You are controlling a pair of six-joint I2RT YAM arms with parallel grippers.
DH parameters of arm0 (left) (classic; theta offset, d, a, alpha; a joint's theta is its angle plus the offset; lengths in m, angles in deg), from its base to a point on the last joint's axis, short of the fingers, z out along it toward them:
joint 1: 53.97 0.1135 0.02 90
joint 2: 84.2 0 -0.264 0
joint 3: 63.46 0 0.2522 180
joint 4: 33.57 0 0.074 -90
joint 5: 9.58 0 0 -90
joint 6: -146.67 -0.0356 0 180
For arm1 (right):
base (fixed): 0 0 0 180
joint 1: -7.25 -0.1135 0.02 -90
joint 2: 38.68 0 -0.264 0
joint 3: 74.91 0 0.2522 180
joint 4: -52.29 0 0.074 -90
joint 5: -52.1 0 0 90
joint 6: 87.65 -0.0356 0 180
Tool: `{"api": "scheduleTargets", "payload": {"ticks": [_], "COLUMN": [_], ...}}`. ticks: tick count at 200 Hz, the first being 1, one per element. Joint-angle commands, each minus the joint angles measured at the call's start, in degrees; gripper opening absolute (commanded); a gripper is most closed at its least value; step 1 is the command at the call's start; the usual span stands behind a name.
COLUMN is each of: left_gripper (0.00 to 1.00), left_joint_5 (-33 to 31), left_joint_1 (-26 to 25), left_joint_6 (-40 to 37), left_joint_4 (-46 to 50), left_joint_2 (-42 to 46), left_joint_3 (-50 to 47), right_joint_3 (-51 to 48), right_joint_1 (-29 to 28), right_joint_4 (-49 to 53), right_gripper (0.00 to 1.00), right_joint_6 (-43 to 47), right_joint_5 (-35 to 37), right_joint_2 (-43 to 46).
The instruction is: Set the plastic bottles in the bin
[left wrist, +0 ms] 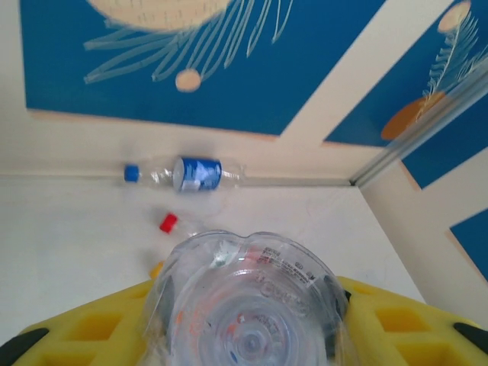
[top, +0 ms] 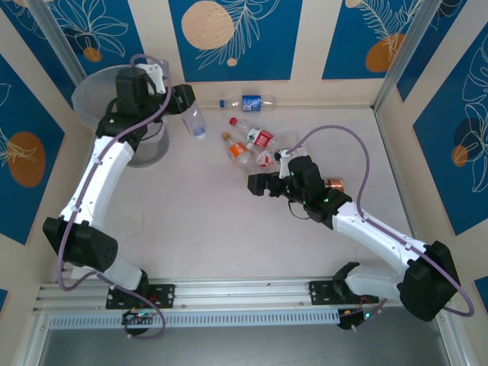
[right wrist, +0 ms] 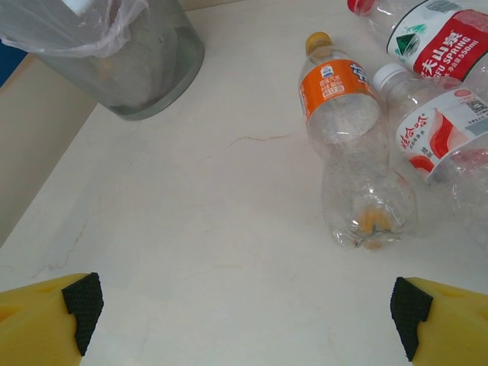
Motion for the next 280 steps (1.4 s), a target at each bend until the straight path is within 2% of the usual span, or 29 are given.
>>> {"api": "scheduleTargets", "payload": {"ticks": [1, 36, 77, 144, 199, 280], "left_gripper": [0.42, 0.42, 0.43, 0.43, 0.43, 0.43], "left_joint_5": [-0.1, 0.9, -1.3, -1.5, -5.5, -4.1], "left_joint_1": [2.3, 5.6, 9.2, 17.3, 21.0, 21.5], "left_joint_6": [-2.3, -2.6, -3.6, -3.1, -3.7, -5.0], "left_joint_4": [1.2, 0.7, 1.2, 2.0, 2.0, 4.5], "left_joint_2": [-0.8, -2.3, -4.4, -8.1, -9.4, -14.3], "left_joint_3": [4.9, 9.6, 15.0, 23.1, 21.0, 18.1], "right_joint_3": [-1.1, -0.8, -0.6, -0.8, -0.6, -0.2], "right_joint_1": [0.4, 0.5, 0.5, 0.5, 0.5, 0.5], "right_joint_4": [-1.2, -0.3, 0.6, 1.6, 1.6, 3.1], "right_gripper": [0.99, 0.99, 0.99, 0.99, 0.99, 0.99], "right_joint_6": [-1.6, -1.5, -1.2, -1.3, -1.3, -1.1], "right_joint_5": [0.4, -0.1, -0.6, -1.1, -1.4, -1.4], "right_joint_2": [1.4, 1.4, 1.4, 1.8, 1.6, 1.6]}}
